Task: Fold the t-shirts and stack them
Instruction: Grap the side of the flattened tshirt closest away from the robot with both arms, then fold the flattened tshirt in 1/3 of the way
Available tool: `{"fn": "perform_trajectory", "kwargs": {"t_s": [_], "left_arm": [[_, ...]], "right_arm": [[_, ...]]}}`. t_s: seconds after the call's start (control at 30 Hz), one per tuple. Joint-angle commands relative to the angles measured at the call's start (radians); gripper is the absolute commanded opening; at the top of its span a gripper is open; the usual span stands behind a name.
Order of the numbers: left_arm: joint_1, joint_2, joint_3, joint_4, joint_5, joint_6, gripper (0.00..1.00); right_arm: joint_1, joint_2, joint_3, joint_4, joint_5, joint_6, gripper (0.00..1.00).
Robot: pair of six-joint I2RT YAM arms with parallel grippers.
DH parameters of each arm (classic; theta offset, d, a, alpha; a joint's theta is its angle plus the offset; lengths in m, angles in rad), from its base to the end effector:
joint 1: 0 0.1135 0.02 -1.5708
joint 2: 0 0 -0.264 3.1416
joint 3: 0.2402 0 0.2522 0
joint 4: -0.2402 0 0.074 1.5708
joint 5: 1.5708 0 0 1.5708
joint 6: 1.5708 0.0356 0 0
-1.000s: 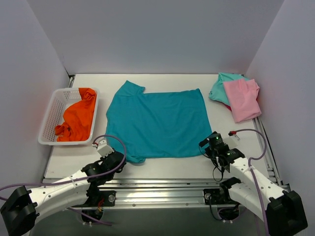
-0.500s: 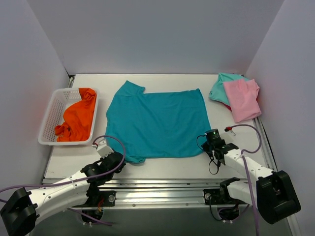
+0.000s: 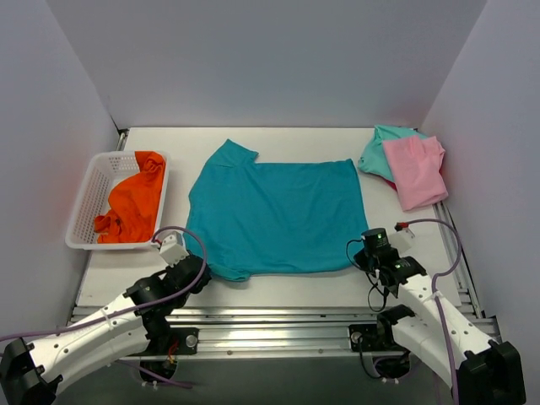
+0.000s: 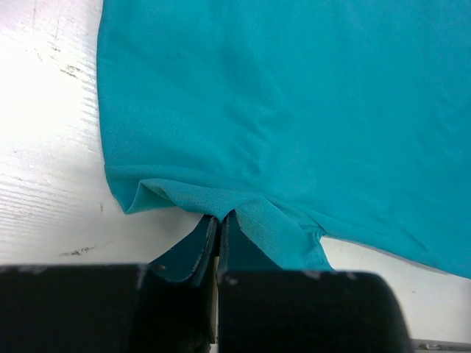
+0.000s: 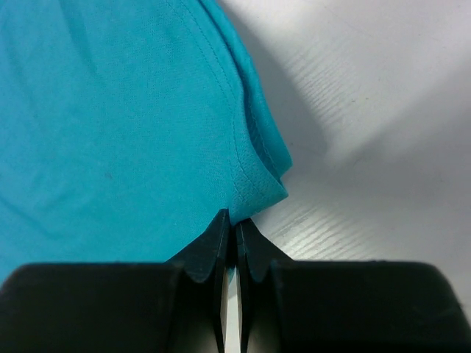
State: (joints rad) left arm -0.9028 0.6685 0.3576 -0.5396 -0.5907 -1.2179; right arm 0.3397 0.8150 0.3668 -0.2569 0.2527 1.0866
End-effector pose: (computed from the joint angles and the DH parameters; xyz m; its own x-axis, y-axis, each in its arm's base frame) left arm 0.0978 -0.0919 0.1815 -0.5592 -0.5494 -0.6208 -0.2901 0.8312 -0.4743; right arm 0.1616 0.0477 0.1832 -0.4111 0.7636 -0.4979 0.4742 0.6456 0.5986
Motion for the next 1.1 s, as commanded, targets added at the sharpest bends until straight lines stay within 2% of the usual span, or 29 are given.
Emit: {"fn": "perform_trajectory", "kwargs": {"t_s": [0.0,0.2,0.4,0.6,0.67,0.9,1.07], "left_arm": [[-0.004,-0.036,0.089,-0.106,-0.003,0.023,0.02],[0.001,-0.035,0.200,-0.135,-0.023,0.084,0.02],[0.013,0.098,0.331,-0.080,-0.027,0.176,0.02],[0.054,0.210,0.394,0.016,-0.020,0.259,0.02],[0.082,0.255,0.403,0.081,0.000,0.291,0.02],[0.307,0.445,0.446,0.243,0.193,0.400,0.02],[0.418,0.603,0.517,0.311,0.282,0.457,0.02]], "right_arm": [[-0.005,-0.007,0.026,-0.084,0.000,-0.030,0.00],[-0.005,0.064,0.055,-0.025,-0.003,-0.051,0.00],[-0.007,0.173,0.149,0.060,0.006,-0.088,0.00],[-0.008,0.286,0.257,0.099,0.034,-0.119,0.00],[-0.010,0.329,0.290,0.100,0.051,-0.123,0.00],[-0.022,0.485,0.411,0.113,0.106,-0.129,0.00],[-0.034,0.616,0.498,0.143,0.128,-0.132,0.00]]}}
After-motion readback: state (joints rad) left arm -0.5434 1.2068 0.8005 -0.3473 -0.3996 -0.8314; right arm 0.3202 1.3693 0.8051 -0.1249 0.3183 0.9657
